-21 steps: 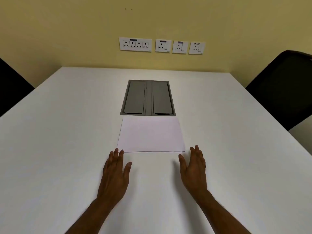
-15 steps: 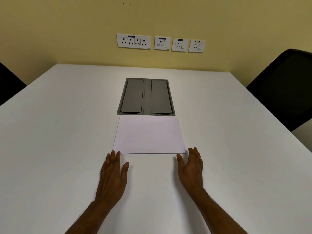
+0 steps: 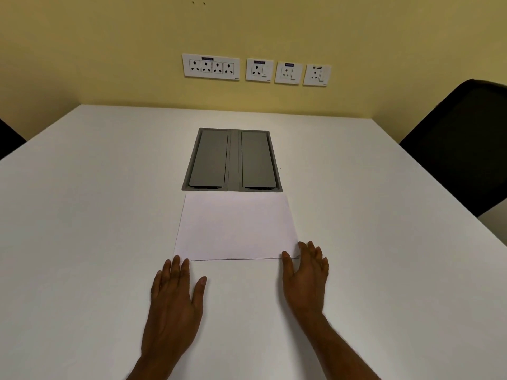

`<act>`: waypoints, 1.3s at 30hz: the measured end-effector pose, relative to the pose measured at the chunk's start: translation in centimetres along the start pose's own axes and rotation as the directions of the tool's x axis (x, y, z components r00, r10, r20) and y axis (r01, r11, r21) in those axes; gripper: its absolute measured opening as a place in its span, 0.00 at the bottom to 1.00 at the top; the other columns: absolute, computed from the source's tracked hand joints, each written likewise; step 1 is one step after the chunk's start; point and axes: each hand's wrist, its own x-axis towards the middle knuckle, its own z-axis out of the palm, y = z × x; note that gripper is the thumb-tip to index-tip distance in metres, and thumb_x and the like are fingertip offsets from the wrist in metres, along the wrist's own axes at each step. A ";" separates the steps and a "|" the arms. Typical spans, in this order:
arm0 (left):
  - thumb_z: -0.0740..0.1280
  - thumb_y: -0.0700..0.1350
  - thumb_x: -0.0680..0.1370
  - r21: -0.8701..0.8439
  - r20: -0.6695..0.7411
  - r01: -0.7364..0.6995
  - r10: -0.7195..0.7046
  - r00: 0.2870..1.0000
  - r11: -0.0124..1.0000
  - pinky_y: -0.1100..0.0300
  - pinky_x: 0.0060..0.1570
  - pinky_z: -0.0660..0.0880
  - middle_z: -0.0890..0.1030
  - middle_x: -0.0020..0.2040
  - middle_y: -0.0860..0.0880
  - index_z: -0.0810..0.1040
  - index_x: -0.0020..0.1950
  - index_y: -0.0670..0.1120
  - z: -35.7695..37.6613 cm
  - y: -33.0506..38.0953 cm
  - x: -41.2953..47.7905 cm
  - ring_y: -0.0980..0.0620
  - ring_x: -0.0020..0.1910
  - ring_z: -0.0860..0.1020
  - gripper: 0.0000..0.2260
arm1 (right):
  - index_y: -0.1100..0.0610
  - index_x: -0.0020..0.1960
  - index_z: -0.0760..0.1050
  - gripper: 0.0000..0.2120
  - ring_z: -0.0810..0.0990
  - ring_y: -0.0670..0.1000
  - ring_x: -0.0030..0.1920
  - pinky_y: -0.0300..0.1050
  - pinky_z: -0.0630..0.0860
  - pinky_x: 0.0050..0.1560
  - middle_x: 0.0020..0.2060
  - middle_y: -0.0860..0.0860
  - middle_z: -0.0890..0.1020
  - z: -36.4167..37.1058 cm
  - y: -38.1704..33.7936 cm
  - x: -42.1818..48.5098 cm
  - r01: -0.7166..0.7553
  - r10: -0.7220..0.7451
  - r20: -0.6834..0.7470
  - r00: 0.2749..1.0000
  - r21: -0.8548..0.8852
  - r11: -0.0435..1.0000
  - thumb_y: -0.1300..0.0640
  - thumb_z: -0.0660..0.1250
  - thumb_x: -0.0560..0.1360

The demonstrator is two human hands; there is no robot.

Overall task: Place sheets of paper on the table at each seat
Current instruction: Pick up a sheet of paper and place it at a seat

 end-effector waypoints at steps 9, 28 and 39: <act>0.47 0.61 0.80 -0.018 0.012 0.014 -0.013 1.000 1.000 0.53 0.80 0.47 0.55 0.82 0.47 0.56 0.80 0.45 0.0 0.1 0.0 0.51 0.81 0.50 0.32 | 0.61 0.62 0.78 0.14 0.68 0.57 0.74 0.57 0.53 0.78 0.68 0.58 0.77 0.4 -1.3 0.9 -0.056 0.097 -0.128 0.987 0.291 0.955 0.57 0.68 0.79; 0.56 0.55 0.80 -0.551 -0.122 0.095 -0.193 0.974 0.829 0.54 0.77 0.58 0.64 0.79 0.50 0.61 0.79 0.47 -3.5 1.7 -0.5 0.53 0.78 0.60 0.28 | 0.57 0.47 0.82 0.09 0.85 0.55 0.38 0.39 0.81 0.37 0.46 0.55 0.85 -4.1 -5.2 1.3 -0.332 0.555 0.121 0.823 0.895 0.297 0.68 0.67 0.76; 0.69 0.44 0.79 -0.864 0.177 0.372 -0.487 0.855 0.340 0.51 0.67 0.73 0.77 0.68 0.42 0.72 0.72 0.47 -11.6 6.8 -1.0 0.45 0.66 0.77 0.21 | 0.58 0.50 0.81 0.07 0.86 0.55 0.38 0.40 0.80 0.38 0.48 0.59 0.85 -12.7 -5.9 -4.5 -0.398 0.589 0.223 0.777 0.898 0.185 0.68 0.68 0.77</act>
